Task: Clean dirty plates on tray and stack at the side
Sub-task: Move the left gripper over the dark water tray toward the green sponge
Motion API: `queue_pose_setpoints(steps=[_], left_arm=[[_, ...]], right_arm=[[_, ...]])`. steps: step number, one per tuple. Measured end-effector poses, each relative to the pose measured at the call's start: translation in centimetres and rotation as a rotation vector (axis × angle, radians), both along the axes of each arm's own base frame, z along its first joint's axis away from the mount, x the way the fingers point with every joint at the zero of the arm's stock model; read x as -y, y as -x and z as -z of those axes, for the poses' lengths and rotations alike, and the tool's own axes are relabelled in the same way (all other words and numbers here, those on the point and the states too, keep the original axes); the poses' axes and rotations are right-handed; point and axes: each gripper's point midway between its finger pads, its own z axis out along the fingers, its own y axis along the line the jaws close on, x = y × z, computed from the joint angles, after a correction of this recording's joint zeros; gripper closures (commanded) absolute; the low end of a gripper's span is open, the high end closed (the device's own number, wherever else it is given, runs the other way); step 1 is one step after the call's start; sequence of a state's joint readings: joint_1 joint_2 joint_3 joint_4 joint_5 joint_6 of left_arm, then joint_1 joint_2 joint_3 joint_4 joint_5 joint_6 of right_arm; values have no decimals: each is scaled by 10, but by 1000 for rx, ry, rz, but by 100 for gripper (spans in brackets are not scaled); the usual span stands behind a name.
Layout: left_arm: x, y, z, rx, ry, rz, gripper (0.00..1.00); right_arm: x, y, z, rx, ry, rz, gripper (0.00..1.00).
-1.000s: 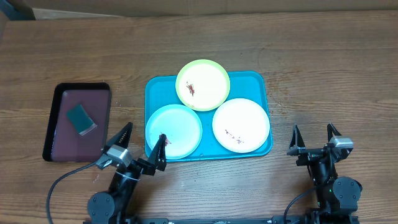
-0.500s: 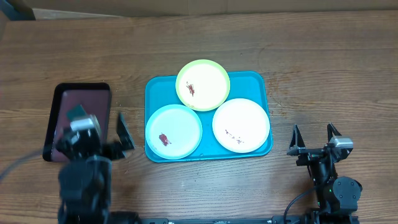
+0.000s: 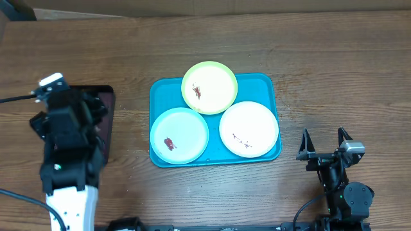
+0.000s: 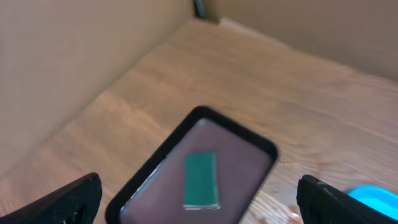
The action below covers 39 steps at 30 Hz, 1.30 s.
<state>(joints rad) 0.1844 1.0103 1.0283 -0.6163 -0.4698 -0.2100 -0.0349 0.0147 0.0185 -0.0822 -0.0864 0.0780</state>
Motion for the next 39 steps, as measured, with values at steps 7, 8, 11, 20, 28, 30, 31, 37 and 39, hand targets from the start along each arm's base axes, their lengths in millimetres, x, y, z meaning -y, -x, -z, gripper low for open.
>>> queue_pose_setpoints(steps=[7, 8, 11, 20, 28, 30, 31, 37, 39], left_arm=[[-46, 8, 33, -14, 183, -78, 0], [-48, 7, 38, -20, 205, -75, 0], [-52, 1, 51, -36, 252, -65, 0], [-60, -13, 100, -149, 339, -72, 0], [-62, -21, 168, -307, 441, -80, 0], [-64, -23, 180, -323, 462, -84, 1], [-64, -23, 185, -329, 473, -84, 2], [-61, -29, 224, -382, 554, -68, 2], [-60, -31, 239, -400, 575, -64, 3]], right_arm=[[0, 0, 0, 0, 0, 0, 0], [0, 0, 0, 0, 0, 0, 0], [0, 0, 0, 0, 0, 0, 0], [0, 0, 0, 0, 0, 0, 0], [0, 0, 0, 0, 0, 0, 0], [0, 0, 0, -1, 0, 0, 0], [0, 0, 0, 0, 0, 0, 0], [0, 0, 0, 0, 0, 0, 0], [0, 0, 0, 0, 0, 0, 0]])
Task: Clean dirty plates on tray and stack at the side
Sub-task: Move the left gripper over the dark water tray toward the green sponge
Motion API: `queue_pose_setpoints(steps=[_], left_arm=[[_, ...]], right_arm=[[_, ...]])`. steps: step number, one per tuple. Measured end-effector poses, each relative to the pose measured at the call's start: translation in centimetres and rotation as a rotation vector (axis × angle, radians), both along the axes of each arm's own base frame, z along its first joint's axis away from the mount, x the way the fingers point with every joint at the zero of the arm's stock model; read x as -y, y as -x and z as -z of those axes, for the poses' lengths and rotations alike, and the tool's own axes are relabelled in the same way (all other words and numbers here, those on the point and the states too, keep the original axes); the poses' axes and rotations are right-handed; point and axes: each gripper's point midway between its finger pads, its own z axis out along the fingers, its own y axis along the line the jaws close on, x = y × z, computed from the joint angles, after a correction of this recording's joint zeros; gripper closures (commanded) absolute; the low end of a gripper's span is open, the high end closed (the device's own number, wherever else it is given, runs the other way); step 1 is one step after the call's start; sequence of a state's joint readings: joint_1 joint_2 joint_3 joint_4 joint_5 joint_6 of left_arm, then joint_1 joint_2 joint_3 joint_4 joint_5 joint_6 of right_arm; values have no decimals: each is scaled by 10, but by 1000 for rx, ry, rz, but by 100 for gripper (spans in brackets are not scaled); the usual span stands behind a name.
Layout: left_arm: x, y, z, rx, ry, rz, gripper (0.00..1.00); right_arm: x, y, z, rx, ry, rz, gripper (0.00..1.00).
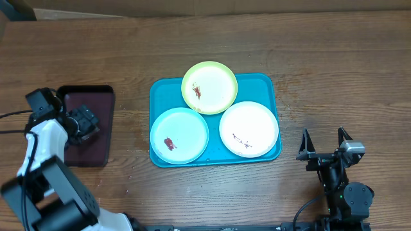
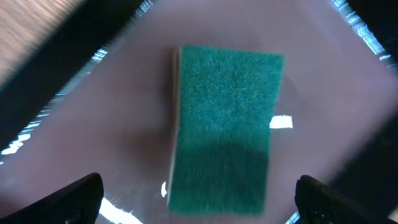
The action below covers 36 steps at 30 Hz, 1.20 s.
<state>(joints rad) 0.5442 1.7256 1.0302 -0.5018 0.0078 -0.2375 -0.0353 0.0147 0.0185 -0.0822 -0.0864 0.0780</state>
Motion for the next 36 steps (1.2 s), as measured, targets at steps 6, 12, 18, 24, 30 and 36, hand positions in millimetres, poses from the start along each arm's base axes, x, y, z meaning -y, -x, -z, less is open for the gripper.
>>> queue_pose_setpoints(steps=[6, 12, 18, 24, 30, 36], left_arm=[[1, -16, 17, 40, 35, 21, 4], [0, -24, 14, 75, 33, 30, 9], [2, -22, 23, 55, 47, 30, 8], [-7, -17, 28, 11, 12, 12, 35], [-14, -10, 31, -29, -29, -13, 94], [-14, -10, 31, -30, -26, -10, 0]], right_arm=[[0, 0, 0, -1, 0, 0, 0], [0, 0, 0, 0, 0, 0, 0], [0, 0, 0, 0, 0, 0, 0], [0, 0, 0, 0, 0, 0, 0], [0, 0, 0, 0, 0, 0, 0], [0, 0, 0, 0, 0, -1, 0]])
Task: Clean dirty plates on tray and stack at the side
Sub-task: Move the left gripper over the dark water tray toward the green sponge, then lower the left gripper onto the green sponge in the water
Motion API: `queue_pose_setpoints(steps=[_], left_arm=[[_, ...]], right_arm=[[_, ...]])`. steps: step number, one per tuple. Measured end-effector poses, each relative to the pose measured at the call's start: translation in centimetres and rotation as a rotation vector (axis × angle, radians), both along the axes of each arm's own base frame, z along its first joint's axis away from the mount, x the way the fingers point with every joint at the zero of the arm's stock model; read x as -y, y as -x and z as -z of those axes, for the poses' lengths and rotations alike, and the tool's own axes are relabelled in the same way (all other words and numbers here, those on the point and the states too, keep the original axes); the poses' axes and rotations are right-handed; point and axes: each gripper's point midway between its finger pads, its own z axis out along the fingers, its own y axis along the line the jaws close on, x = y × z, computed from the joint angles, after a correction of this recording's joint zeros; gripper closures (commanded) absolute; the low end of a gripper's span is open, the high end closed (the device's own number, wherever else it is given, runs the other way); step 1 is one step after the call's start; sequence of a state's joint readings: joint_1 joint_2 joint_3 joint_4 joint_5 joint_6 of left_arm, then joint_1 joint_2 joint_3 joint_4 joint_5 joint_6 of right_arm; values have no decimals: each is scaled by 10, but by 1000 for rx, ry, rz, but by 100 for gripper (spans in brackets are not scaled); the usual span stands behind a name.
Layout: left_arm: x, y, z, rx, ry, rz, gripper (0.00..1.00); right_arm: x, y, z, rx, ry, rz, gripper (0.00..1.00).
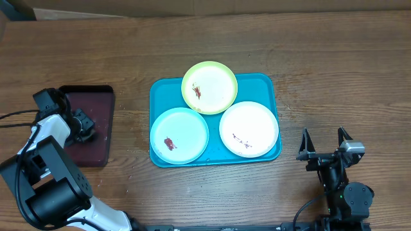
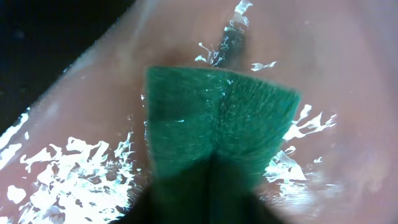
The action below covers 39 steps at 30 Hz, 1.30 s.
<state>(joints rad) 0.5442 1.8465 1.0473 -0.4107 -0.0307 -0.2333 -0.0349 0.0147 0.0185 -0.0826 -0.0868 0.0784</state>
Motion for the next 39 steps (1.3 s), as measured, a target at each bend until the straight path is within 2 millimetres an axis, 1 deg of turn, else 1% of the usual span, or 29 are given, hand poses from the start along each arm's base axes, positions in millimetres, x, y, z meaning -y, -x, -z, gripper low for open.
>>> queue_pose_setpoints(steps=[7, 12, 14, 15, 16, 19, 20, 22, 23, 24, 25, 26, 27, 31, 35, 36, 39], left_arm=[[-2, -1, -1, 5, -8, -2, 0], [-8, -12, -4, 49, -34, -1, 0], [-11, -16, -5, 65, -45, -3, 14], [-12, -18, -6, 72, -51, -3, 19], [-13, -19, -6, 77, -56, -3, 32], [-15, -21, -8, 85, -66, 0, 95], [-15, -21, -8, 86, -68, -1, 96], [-16, -21, -8, 87, -71, -2, 96], [-16, -21, -8, 86, -72, 0, 92], [-16, -21, -8, 85, -71, 0, 64], [-16, -21, -8, 83, -72, 4, 24], [-15, -20, -8, 82, -70, 3, 3], [-15, -19, -7, 77, -67, 3, 0], [-7, -5, 0, 14, -33, 1, 0], [-1, 4, 2, -36, -5, 9, 2], [0, 7, 2, -48, 3, 10, 17], [4, 13, 3, -78, 20, 16, 78]], right_arm=[[0, 0, 0, 0, 0, 0, 0], [0, 0, 0, 0, 0, 0, 0], [0, 0, 0, 0, 0, 1, 0], [0, 0, 0, 0, 0, 1, 0], [0, 0, 0, 0, 0, 1, 0], [0, 0, 0, 0, 0, 0, 0], [0, 0, 0, 1, 0, 0, 0], [0, 0, 0, 0, 0, 1, 0], [0, 0, 0, 0, 0, 0, 0], [0, 0, 0, 0, 0, 0, 0], [0, 0, 0, 0, 0, 1, 0], [0, 0, 0, 0, 0, 1, 0], [0, 0, 0, 0, 0, 0, 0], [0, 0, 0, 0, 0, 0, 0], [0, 0, 0, 0, 0, 1, 0], [0, 0, 0, 0, 0, 1, 0], [0, 0, 0, 0, 0, 0, 0]])
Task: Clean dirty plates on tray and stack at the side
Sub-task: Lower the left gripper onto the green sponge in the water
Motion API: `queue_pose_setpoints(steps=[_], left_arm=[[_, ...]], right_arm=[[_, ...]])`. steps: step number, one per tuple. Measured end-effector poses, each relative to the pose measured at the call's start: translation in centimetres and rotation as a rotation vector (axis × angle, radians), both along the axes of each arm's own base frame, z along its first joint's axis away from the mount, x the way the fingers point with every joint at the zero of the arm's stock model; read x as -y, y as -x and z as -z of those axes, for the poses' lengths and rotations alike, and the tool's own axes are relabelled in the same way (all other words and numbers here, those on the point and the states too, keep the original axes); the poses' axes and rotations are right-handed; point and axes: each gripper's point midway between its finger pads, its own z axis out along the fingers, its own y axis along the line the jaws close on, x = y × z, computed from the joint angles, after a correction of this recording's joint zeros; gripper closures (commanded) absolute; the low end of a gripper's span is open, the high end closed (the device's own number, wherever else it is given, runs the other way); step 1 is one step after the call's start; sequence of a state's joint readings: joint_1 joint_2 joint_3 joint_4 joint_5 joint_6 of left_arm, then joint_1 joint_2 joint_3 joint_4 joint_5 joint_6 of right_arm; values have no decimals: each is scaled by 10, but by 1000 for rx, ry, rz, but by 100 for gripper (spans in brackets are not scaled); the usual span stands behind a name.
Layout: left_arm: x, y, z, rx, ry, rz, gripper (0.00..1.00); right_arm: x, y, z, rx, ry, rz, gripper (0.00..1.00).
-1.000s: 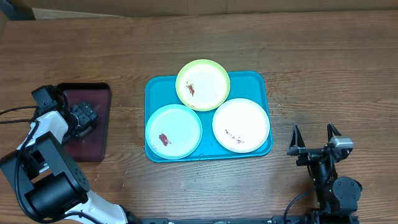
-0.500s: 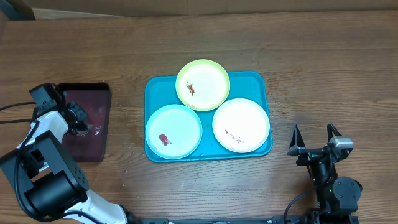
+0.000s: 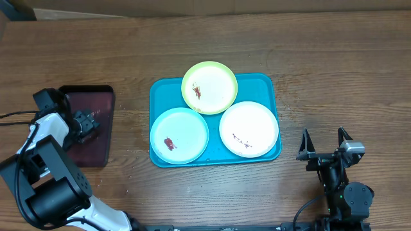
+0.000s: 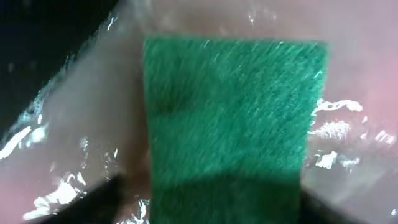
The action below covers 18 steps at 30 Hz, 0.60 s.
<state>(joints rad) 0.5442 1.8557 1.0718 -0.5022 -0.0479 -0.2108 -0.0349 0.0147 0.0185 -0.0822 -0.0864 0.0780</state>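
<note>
Three dirty plates lie on the blue tray [image 3: 264,83]: a yellow-green plate [image 3: 209,86], a light blue plate [image 3: 180,135] and a white plate [image 3: 249,128], each with food smears. My left gripper [image 3: 88,124] is down in the dark basin [image 3: 96,96] at the left. In the left wrist view the green sponge [image 4: 233,124] lies flat in shallow water. The left gripper [image 4: 211,208] is open around its near end, with a small gap at the left finger. My right gripper [image 3: 324,146] rests open at the front right.
The dark basin's rim stands just left of the blue tray. Bare wooden table lies behind the tray and to its right. A cardboard wall runs along the table's far edge.
The sponge was pinched into a crease by my left fingers; now it lies flat and the fingers stand apart on either side. The right arm has not moved.
My left gripper was open high above the basin with the sponge in it. Then it was low over the sponge, still open. Then it was squeezing the sponge in the water, and now the jaws are apart again around it.
</note>
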Motion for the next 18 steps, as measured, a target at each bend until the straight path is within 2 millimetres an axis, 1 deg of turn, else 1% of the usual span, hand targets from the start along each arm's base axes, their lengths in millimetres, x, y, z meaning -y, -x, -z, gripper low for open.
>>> queue_pose_setpoints(steps=[2, 3, 5, 6, 7, 9, 12, 18], left_arm=[[2, 3, 0, -11, 11, -2, 94], [2, 4, 0, -11, 17, -2, 96], [3, 4, 0, -7, 26, 0, 96], [4, 3, 0, -6, 27, 0, 91], [4, 3, 0, -6, 28, 1, 70], [4, 2, 0, 0, 33, 2, 0], [3, -1, -1, 15, 29, 4, 0], [-5, -17, -6, 83, -9, 6, 0]], right_arm=[[0, 0, 0, 0, 0, 0, 0], [0, 0, 0, 0, 0, 0, 0], [0, 0, 0, 0, 0, 0, 0], [0, 0, 0, 0, 0, 0, 0], [0, 0, 0, 0, 0, 0, 0], [0, 0, 0, 0, 0, 0, 0], [0, 0, 0, 0, 0, 0, 0], [0, 0, 0, 0, 0, 1, 0]])
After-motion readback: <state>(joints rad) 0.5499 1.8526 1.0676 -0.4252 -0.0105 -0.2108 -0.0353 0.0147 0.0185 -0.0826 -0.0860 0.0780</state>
